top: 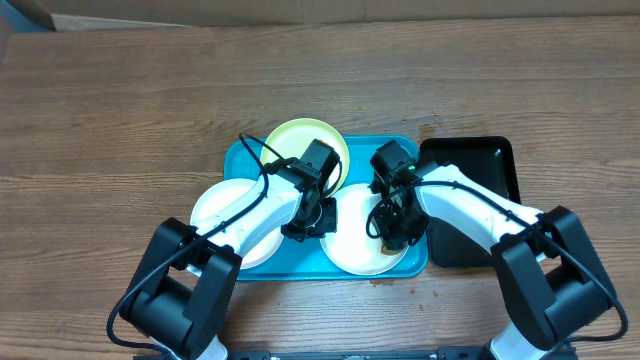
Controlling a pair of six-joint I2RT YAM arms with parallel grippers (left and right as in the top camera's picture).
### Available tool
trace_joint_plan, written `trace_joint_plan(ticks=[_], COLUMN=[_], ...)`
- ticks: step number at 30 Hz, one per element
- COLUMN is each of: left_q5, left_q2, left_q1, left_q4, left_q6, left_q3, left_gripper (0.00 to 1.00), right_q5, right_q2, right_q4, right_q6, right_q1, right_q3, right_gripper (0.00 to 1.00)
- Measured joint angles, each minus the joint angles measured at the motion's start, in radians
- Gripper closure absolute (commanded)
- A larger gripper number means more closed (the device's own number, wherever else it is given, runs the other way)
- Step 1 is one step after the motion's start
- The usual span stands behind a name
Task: Clean dirty plates on tray and stack at the side
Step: 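Scrub the right white plate with the sponge in the right gripper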
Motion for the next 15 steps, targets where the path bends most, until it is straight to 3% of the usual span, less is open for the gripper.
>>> trace_joint_plan(ticks=[8, 15], left_q5=[-0.019, -0.015], left_q2=[0.0, 0.0], left_q1=[0.004, 0.003], left_q4=[-0.005, -0.005], left_q6=[0.0, 0.0], left_q3=[0.0, 0.0], left_gripper=[0.95, 0.94], right_q5=[-0.208, -0.427], right_q2=[-0.03, 0.022], right_q4=[0.128, 0.048], right_q6=[-0.035, -0.135], right_q1=[0.0, -0.007], right_q3=[-0.076, -0.015], right_gripper=[0.96, 0.96])
